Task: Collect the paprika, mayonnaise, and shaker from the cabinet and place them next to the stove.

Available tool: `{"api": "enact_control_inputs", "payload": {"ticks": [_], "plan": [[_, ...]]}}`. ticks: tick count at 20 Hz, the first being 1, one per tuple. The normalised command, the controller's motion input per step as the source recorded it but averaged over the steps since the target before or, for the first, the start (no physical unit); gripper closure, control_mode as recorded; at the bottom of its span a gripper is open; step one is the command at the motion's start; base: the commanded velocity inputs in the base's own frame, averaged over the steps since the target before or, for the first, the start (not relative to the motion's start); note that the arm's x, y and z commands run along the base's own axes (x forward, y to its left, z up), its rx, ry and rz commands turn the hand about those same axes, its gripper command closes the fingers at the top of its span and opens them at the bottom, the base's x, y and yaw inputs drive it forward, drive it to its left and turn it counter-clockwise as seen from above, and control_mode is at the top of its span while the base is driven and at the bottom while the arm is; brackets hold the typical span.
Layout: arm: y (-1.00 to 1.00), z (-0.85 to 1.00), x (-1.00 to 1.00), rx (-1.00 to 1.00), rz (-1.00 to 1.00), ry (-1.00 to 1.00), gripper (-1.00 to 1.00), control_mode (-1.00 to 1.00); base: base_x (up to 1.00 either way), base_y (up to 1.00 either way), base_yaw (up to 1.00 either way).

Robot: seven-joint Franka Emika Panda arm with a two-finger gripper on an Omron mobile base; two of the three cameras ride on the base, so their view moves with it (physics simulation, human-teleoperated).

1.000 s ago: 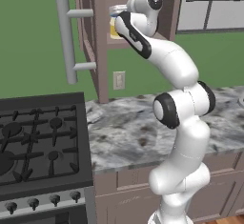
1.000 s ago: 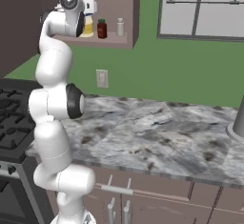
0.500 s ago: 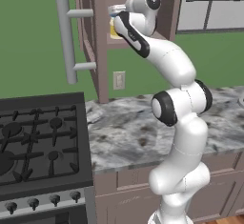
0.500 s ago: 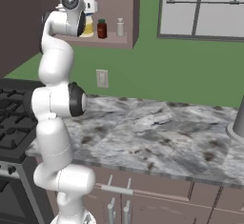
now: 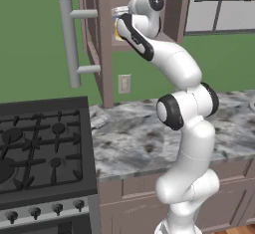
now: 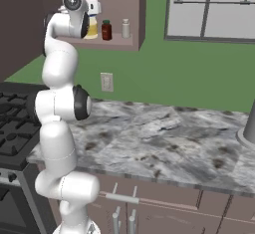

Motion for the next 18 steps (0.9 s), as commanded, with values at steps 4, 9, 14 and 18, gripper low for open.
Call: {"api": "enact_control_inputs", "payload": {"ticks": [4,9,14,18], "plan": [[0.00,-0.17,0.06,-0.02,0.00,0.00,-1.00,-1.00,0.00,0.00,0.00],[0.00,-0.12,0.05,-0.01,0.00,0.00,-1.00,-1.00,0.00,0.00,0.00],[0.00,-0.01,0.11,0.00,0.00,0.00,-1.00,-1.00,0.00,0.00,0.00],[0.00,0.00,0.15,0.00,0.00,0.00,-1.00,-1.00,0.00,0.00,0.00]]}}
